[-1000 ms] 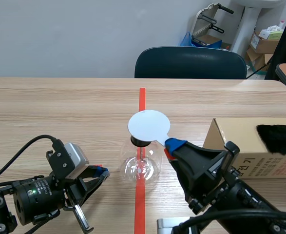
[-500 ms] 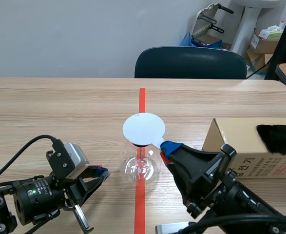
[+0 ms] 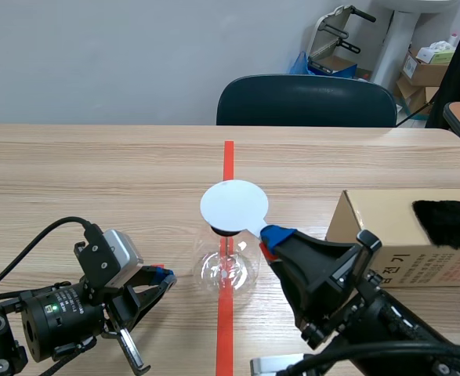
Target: Do the electroscope experiment
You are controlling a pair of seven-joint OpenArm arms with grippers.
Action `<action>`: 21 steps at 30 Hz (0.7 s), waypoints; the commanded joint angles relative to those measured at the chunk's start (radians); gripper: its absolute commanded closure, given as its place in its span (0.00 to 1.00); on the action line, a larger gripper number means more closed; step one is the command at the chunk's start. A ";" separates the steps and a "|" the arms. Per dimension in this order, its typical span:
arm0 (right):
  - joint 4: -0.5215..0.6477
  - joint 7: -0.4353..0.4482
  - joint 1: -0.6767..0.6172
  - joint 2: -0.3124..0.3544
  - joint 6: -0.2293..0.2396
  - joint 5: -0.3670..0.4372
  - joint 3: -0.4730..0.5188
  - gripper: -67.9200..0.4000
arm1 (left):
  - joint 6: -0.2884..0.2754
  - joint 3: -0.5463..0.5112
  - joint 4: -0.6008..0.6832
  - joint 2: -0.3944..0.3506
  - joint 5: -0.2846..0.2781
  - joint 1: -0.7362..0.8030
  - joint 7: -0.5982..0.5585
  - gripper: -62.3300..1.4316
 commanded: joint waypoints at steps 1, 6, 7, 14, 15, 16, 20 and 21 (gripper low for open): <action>0.014 -0.027 0.012 0.002 -0.010 0.004 0.003 0.98 | -0.002 -0.005 0.014 0.000 0.001 0.000 -0.010 0.93; 0.014 -0.150 0.012 0.002 -0.010 0.008 0.003 0.98 | -0.002 -0.005 0.014 0.000 0.001 0.000 -0.010 0.93; 0.014 -0.179 0.012 0.002 -0.010 0.008 0.003 0.98 | -0.002 -0.005 0.014 0.000 0.001 0.000 -0.011 0.93; 0.014 -0.376 0.012 0.003 -0.010 0.008 0.004 0.98 | -0.002 -0.005 0.014 0.000 0.000 0.000 -0.010 0.93; 0.014 -0.401 0.012 0.003 -0.010 0.008 0.004 0.98 | -0.002 -0.005 0.014 0.000 0.000 0.000 -0.010 0.93; 0.014 -0.426 0.011 0.003 -0.010 0.008 0.004 0.98 | -0.002 -0.005 0.014 0.000 0.000 0.000 -0.010 0.93; 0.014 -0.506 0.011 0.003 -0.010 0.008 0.004 0.98 | -0.002 -0.005 0.014 0.000 0.000 0.000 -0.010 0.93; 0.014 -0.521 0.011 0.003 -0.010 0.008 0.004 0.98 | -0.002 -0.005 0.014 0.000 0.000 0.000 -0.011 0.93</action>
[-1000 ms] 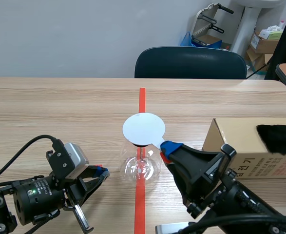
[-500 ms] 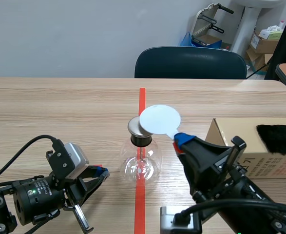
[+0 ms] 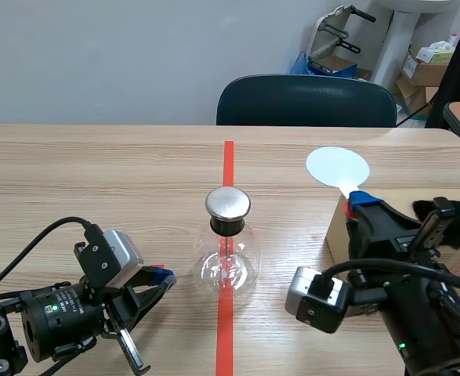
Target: Do the electroscope experiment
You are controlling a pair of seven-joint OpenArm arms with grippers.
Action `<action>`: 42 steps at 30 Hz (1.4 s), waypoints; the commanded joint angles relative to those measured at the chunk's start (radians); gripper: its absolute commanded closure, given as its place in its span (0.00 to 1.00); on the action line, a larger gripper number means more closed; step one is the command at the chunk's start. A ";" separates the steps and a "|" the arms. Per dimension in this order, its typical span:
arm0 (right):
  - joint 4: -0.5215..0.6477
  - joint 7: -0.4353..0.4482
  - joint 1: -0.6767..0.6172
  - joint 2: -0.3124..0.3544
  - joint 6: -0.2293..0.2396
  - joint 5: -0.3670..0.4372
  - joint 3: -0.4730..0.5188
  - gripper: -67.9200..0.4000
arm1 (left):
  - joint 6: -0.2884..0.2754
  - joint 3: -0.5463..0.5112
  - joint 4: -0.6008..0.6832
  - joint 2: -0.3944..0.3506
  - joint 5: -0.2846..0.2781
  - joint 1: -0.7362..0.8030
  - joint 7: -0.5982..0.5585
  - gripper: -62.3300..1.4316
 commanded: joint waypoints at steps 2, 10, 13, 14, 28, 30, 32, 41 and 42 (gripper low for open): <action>0.014 -0.035 0.011 0.003 -0.011 0.000 0.004 0.98 | -0.002 -0.005 0.014 0.001 0.000 0.000 -0.014 0.93; 0.014 -0.101 0.011 0.003 -0.011 0.000 0.004 0.98 | -0.002 -0.005 0.014 0.001 0.000 0.000 -0.014 0.93; 0.014 -0.101 0.011 0.003 -0.011 0.000 0.004 0.98 | -0.002 -0.005 0.014 0.000 0.000 0.000 -0.013 0.93; 0.014 -0.101 0.011 0.003 -0.011 0.000 0.004 0.98 | -0.002 -0.005 0.014 0.000 0.000 0.000 -0.013 0.93; 0.014 -0.099 0.011 0.002 -0.011 0.000 0.004 0.98 | -0.002 -0.005 0.014 0.000 0.001 0.000 -0.013 0.93; 0.014 -0.096 0.011 0.002 -0.011 0.000 0.004 0.98 | -0.002 -0.005 0.014 0.000 0.001 0.000 -0.014 0.93; 0.014 -0.096 0.011 0.002 -0.011 0.000 0.004 0.98 | -0.002 -0.005 0.014 0.000 0.001 0.000 -0.014 0.93; 0.014 -0.097 0.012 0.002 -0.011 0.000 0.004 0.98 | -0.002 -0.005 0.014 -0.003 0.000 0.000 -0.015 0.93; 0.014 -0.097 0.012 0.002 -0.011 0.000 0.003 0.98 | -0.002 -0.005 0.014 -0.003 0.000 0.000 -0.014 0.93</action>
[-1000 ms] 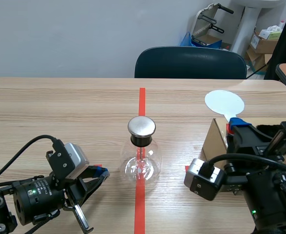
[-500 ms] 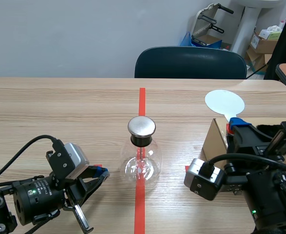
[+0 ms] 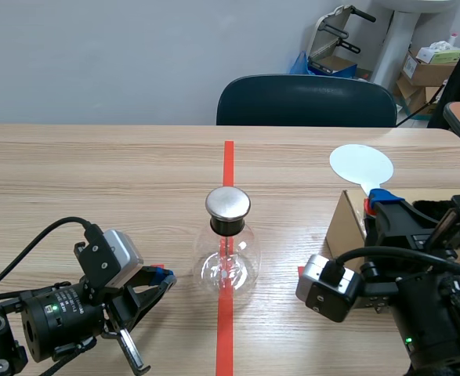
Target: Do the electroscope experiment
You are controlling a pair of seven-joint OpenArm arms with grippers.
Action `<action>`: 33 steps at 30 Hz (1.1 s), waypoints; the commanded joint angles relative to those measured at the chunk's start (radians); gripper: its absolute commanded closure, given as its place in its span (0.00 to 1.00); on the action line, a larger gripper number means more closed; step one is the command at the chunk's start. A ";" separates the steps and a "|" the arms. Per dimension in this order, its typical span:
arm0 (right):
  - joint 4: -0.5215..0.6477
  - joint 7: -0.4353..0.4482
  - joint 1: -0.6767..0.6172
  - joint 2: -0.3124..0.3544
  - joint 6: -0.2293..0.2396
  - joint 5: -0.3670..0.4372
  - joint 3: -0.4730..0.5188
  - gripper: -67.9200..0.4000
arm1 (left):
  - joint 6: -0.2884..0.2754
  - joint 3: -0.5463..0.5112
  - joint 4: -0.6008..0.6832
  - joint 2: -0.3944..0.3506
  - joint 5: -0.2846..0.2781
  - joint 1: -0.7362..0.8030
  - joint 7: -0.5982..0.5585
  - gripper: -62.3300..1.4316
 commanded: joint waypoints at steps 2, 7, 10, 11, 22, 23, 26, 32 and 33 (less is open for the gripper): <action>0.014 0.000 0.011 0.002 -0.010 0.000 0.003 0.98 | -0.002 -0.005 0.014 -0.005 0.000 0.000 -0.018 0.93; 0.014 0.003 0.011 0.002 -0.010 0.000 0.003 0.98 | -0.002 -0.005 0.014 -0.006 0.000 0.000 -0.018 0.93; 0.014 0.016 0.011 0.002 -0.010 0.000 0.003 0.98 | -0.002 -0.005 0.014 -0.007 0.000 0.000 -0.018 0.93; 0.014 0.018 0.011 0.002 -0.010 0.000 0.003 0.98 | -0.003 -0.005 0.014 -0.008 0.000 0.000 -0.019 0.93; 0.014 0.019 0.012 0.002 -0.010 0.000 0.003 0.98 | -0.005 -0.005 0.014 -0.008 0.000 0.000 -0.018 0.93; 0.014 0.020 0.012 0.002 -0.010 0.000 0.003 0.98 | -0.005 -0.005 0.014 -0.008 0.000 0.000 -0.018 0.93; 0.014 0.026 0.012 0.002 -0.010 0.000 0.003 0.98 | -0.005 -0.005 0.014 -0.009 0.000 0.000 -0.018 0.93; 0.014 0.030 0.012 0.002 -0.011 0.000 0.003 0.98 | -0.006 -0.005 0.014 -0.013 0.000 0.000 -0.021 0.93; 0.014 0.030 0.012 0.002 -0.011 0.000 0.003 0.98 | -0.006 -0.005 0.014 -0.015 -0.001 0.000 -0.022 0.93</action>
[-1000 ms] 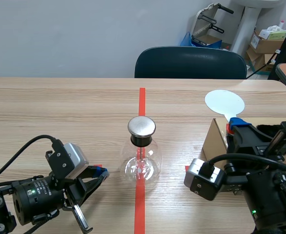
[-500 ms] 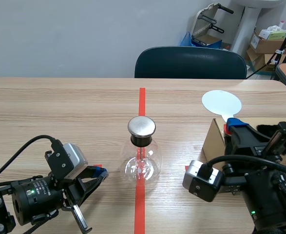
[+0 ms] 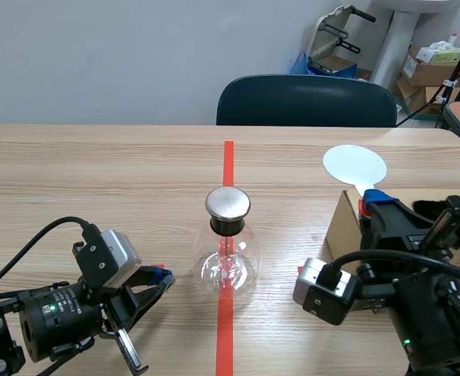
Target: Do the electroscope experiment
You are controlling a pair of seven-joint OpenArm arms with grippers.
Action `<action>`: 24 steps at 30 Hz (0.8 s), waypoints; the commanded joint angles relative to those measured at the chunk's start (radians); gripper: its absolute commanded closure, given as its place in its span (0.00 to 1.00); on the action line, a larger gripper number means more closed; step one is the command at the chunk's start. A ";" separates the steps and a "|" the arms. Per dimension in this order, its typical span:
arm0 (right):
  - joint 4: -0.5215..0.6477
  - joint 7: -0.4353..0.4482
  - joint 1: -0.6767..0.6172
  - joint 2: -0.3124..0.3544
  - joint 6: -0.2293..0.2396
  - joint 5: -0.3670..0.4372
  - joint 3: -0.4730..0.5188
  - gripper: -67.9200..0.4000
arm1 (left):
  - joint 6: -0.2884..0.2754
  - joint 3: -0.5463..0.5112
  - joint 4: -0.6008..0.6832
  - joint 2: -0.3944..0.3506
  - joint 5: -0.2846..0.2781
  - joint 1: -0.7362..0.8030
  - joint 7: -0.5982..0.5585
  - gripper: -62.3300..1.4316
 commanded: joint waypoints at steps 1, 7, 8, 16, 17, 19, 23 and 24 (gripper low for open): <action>0.014 0.000 0.011 0.002 -0.014 0.001 0.003 0.98 | -0.003 -0.005 0.014 -0.011 -0.003 0.000 -0.015 0.93; 0.015 0.056 -0.009 0.002 -0.058 0.081 0.029 0.98 | -0.037 -0.005 0.026 -0.035 -0.004 0.000 -0.026 0.92; 0.015 0.083 -0.019 0.001 -0.065 0.098 0.045 0.98 | -0.046 -0.005 0.034 -0.044 -0.004 0.000 -0.031 0.88; 0.014 0.325 -0.084 -0.102 -0.074 0.163 0.260 0.98 | -0.175 -0.005 0.164 -0.172 -0.011 0.000 -0.121 0.47; 0.014 0.356 -0.087 -0.121 -0.075 0.163 0.289 0.98 | -0.186 -0.005 0.188 -0.190 -0.016 0.000 -0.123 0.44; 0.013 0.414 -0.092 -0.158 -0.075 0.162 0.342 0.98 | -0.201 -0.005 0.237 -0.227 -0.042 0.000 -0.122 0.41; -0.012 0.530 -0.087 -0.218 -0.075 0.161 0.432 0.98 | -0.234 -0.005 0.327 -0.299 -0.078 0.000 -0.121 0.38; -0.024 0.558 -0.082 -0.230 -0.075 0.156 0.454 0.98 | -0.243 -0.005 0.346 -0.316 -0.089 0.000 -0.121 0.38</action>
